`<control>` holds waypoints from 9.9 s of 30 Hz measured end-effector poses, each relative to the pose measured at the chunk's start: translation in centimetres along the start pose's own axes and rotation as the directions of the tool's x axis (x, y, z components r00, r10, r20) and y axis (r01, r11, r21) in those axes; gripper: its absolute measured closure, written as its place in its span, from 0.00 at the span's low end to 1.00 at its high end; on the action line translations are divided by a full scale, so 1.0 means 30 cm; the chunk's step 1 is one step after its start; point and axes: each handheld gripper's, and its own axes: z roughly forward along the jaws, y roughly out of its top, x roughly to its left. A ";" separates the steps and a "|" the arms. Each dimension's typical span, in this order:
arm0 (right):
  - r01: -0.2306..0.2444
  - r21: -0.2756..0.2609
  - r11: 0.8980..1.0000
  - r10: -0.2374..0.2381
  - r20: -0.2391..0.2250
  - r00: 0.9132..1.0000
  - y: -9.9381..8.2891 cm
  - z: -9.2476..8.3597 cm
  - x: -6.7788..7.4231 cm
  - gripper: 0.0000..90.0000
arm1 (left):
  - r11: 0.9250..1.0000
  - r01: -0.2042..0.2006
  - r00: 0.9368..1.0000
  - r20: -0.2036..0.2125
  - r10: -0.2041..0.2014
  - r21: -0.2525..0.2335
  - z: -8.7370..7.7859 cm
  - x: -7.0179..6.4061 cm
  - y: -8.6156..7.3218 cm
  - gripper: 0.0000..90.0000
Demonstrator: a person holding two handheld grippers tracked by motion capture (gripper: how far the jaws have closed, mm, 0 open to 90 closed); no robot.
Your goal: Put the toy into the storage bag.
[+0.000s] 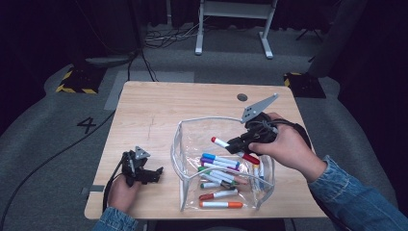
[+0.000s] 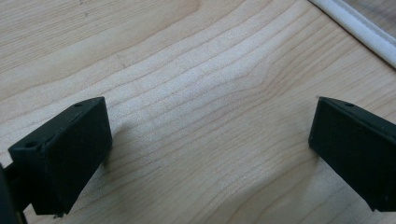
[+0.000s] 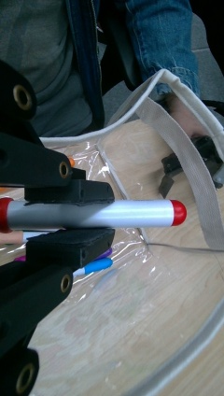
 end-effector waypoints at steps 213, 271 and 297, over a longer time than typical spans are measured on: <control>0.026 0.055 0.998 -0.024 -0.031 0.999 0.000 0.073 -0.001 0.85 | 1.000 0.007 1.000 -0.003 -0.007 -0.001 -0.002 0.004 -0.003 0.00; 0.078 -0.012 0.997 -0.079 -0.017 0.997 -0.019 0.245 -0.058 0.42 | 1.000 0.005 1.000 -0.003 -0.005 -0.002 -0.002 0.004 -0.002 0.00; -0.336 -0.288 0.897 0.426 0.354 0.833 -0.662 -0.335 -0.197 0.41 | 1.000 0.007 1.000 -0.003 -0.007 -0.002 -0.001 0.004 -0.002 0.00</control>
